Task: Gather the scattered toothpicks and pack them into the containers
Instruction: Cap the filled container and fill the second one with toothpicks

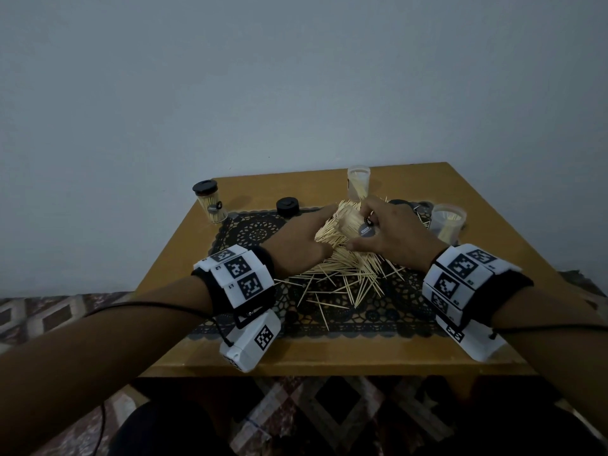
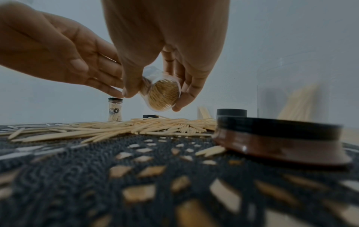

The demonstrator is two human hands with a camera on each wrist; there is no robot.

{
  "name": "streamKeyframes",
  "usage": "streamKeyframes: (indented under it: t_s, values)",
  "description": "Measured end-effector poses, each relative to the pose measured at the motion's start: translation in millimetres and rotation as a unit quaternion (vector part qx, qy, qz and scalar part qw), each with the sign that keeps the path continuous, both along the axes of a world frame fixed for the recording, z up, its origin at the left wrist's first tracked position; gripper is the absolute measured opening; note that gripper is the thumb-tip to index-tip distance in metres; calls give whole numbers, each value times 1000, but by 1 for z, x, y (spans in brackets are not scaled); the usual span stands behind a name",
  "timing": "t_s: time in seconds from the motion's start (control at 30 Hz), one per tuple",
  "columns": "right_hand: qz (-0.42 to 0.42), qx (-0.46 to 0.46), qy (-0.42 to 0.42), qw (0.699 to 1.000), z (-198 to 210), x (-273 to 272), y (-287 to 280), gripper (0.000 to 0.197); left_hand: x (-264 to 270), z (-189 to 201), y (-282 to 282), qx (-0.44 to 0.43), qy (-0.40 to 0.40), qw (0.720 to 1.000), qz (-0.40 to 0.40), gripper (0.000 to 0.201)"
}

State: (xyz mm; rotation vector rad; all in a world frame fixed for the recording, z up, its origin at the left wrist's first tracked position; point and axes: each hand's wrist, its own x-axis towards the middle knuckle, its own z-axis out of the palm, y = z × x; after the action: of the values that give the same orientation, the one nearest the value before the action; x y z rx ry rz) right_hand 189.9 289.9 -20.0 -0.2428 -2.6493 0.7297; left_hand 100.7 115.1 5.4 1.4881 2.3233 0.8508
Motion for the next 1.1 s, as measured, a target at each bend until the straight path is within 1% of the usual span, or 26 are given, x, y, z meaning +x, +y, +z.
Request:
streamKeyframes:
  t_s: [0.1,0.2,0.3,0.4,0.5,0.63,0.77,0.9,0.97,1.03,1.1]
  values:
    - [5,10,-17,1000,3,3,-1,51,6,-2,-1,-11,-3,1000,-15,73]
    - [11,11,-19,1000,3,3,-2,53,8,-3,-1,7,-12,1000,11,76]
    - [13,10,-23,1000,2,2,-1,53,8,-2,0,35,-38,998,20,72]
    - [12,10,-24,1000,0,1,0,52,11,-2,-1,46,-35,998,21,69]
    - [21,19,-22,999,-2,-1,0,52,12,-5,0,83,-53,994,46,67]
    - [24,34,-12,999,-4,-1,3,54,18,-6,2,95,-77,991,47,63]
    - [29,38,3,999,-4,-2,2,53,14,-5,2,123,-52,990,55,59]
    - [44,44,9,998,-4,-2,2,55,10,0,1,113,-49,992,25,53]
    - [43,45,13,998,-4,-2,3,54,8,2,0,116,-41,992,25,53]
    - [46,41,23,998,-5,-2,3,53,9,2,-2,123,-12,991,42,57]
    - [47,38,30,998,-5,-2,3,51,14,-1,-2,106,6,993,46,66]
